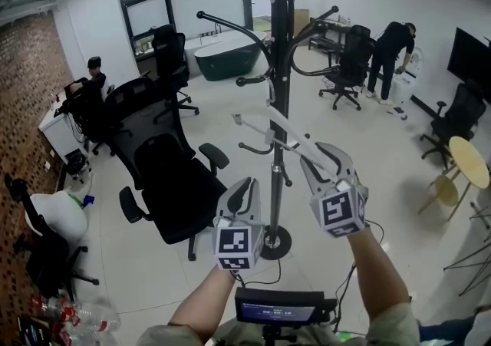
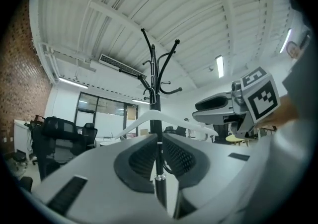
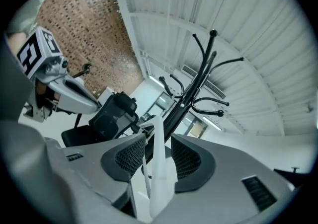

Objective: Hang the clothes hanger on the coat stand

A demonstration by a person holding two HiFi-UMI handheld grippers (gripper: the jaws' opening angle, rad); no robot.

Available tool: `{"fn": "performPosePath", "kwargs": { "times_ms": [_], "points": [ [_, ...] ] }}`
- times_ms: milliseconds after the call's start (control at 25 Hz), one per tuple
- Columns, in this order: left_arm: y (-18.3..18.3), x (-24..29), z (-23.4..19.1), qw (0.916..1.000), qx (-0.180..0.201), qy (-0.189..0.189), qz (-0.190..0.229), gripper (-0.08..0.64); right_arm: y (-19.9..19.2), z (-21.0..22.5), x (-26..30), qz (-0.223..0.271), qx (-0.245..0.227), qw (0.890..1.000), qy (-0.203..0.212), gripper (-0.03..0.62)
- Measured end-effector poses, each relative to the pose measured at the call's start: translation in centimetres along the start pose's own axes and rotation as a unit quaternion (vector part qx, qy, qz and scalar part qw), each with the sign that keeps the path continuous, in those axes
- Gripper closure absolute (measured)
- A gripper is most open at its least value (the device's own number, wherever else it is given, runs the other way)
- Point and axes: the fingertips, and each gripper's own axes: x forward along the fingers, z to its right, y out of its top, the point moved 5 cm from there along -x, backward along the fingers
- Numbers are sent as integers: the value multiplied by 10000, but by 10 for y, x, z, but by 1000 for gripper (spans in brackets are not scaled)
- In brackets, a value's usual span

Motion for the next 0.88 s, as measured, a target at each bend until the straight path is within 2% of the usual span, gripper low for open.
{"fn": "performPosePath", "kwargs": {
  "times_ms": [80, 200, 280, 400, 520, 720, 880],
  "points": [
    [-9, 0, 10, 9999, -60, -153, -23, 511, -9, -4, -24, -37, 589, 9981, -184, 442],
    [-31, 0, 26, 9990, -137, -424, -101, 531, -36, -20, -57, -239, 1410, 9886, -469, 445],
    [-52, 1, 35, 9974, -186, -670, -163, 541, -63, -39, -76, -517, 1844, 9789, -708, 505],
    [-85, 1, 55, 9925, -227, -1167, -286, 541, -111, -66, -108, -1005, 2442, 9571, -1189, 508],
    [-110, -6, 84, 9852, -254, -1641, -435, 543, -143, -83, -147, -1327, 2749, 9369, -1704, 592],
    [-144, -25, 147, 9784, -314, -1935, -661, 543, -190, -106, -214, -1533, 3228, 9105, -2079, 592],
    [-174, -38, 194, 9741, -222, -2062, -899, 543, -228, -119, -245, -1677, 3510, 8989, -2016, 592]
  ]
}}
